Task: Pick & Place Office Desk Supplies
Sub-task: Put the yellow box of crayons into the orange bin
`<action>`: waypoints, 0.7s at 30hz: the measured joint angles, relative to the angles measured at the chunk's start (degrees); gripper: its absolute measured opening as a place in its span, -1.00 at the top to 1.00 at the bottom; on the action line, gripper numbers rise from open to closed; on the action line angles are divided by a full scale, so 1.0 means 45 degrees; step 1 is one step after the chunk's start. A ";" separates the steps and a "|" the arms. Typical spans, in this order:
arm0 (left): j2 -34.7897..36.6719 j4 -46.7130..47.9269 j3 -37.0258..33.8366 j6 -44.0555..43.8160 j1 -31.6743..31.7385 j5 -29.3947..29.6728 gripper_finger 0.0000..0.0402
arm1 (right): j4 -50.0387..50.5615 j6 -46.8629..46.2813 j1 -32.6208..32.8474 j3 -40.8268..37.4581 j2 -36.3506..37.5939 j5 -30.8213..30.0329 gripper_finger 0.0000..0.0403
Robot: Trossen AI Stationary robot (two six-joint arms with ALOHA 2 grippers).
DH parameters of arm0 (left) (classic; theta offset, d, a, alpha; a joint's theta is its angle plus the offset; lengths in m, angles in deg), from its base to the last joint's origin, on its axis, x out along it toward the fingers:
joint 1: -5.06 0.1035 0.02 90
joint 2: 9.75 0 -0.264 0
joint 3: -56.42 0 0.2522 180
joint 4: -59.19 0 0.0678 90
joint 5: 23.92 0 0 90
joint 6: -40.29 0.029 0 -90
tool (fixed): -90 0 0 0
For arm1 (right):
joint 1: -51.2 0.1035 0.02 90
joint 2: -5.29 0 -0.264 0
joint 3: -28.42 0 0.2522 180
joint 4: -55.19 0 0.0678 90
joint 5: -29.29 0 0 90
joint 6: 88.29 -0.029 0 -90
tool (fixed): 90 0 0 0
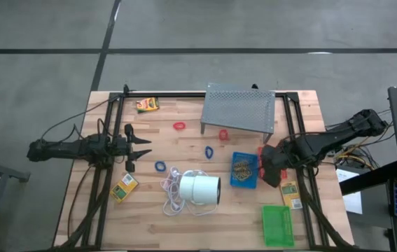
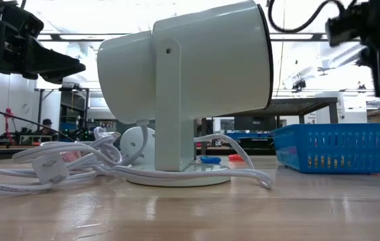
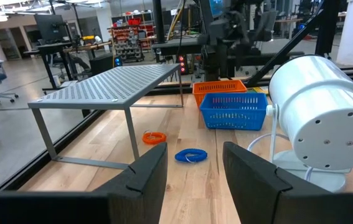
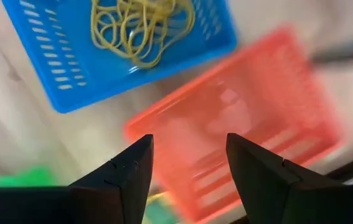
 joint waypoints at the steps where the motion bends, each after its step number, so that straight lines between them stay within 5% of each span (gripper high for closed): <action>1: 0.0000 0.0000 0.0005 -0.0002 0.0000 0.0000 0.21 | 0.0216 0.0863 0.0000 0.0190 -0.0080 -0.0503 0.01; 6: 0.0000 0.0000 0.0002 -0.0002 -0.0005 0.0000 0.21 | 0.1227 0.3207 -0.0023 0.1003 -0.0465 -0.1721 0.01; 21: 0.0005 0.0000 0.0000 -0.0002 -0.0005 0.0000 0.21 | 0.2189 0.6014 -0.0029 -0.0420 0.0329 0.0665 0.01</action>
